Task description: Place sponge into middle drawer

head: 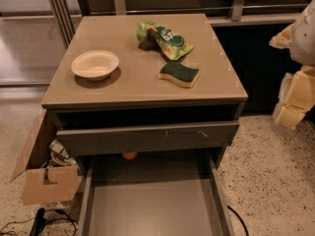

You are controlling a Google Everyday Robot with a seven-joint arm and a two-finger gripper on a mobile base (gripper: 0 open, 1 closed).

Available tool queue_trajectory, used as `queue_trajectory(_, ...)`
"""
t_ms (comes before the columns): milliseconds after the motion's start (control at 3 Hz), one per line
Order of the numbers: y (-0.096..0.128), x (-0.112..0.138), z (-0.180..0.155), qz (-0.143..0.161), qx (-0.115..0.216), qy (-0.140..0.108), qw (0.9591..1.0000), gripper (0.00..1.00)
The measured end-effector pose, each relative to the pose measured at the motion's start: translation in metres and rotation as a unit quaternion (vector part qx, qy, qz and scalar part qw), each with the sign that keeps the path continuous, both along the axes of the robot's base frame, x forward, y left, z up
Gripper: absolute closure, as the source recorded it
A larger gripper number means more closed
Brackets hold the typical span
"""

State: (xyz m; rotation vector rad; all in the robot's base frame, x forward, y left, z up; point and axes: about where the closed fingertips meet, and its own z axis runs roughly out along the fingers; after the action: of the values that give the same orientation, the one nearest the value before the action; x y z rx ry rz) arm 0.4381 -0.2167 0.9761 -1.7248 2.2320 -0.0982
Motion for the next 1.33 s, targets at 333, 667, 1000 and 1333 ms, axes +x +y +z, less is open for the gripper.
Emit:
queue_trajectory(333, 0.0, 0.0, 0.001, 0.0, 0.0, -0.001, 1.0, 0.0)
queue_trajectory(667, 0.006, 0.006, 0.002, 0.019, -0.001, -0.007, 0.9998, 0.0)
queue_trajectory(1000, 0.015, 0.028, 0.006, 0.047, 0.026, -0.023, 0.9983, 0.0)
queue_trajectory(1333, 0.019, 0.053, 0.003, 0.032, 0.092, -0.031, 0.9948, 0.0)
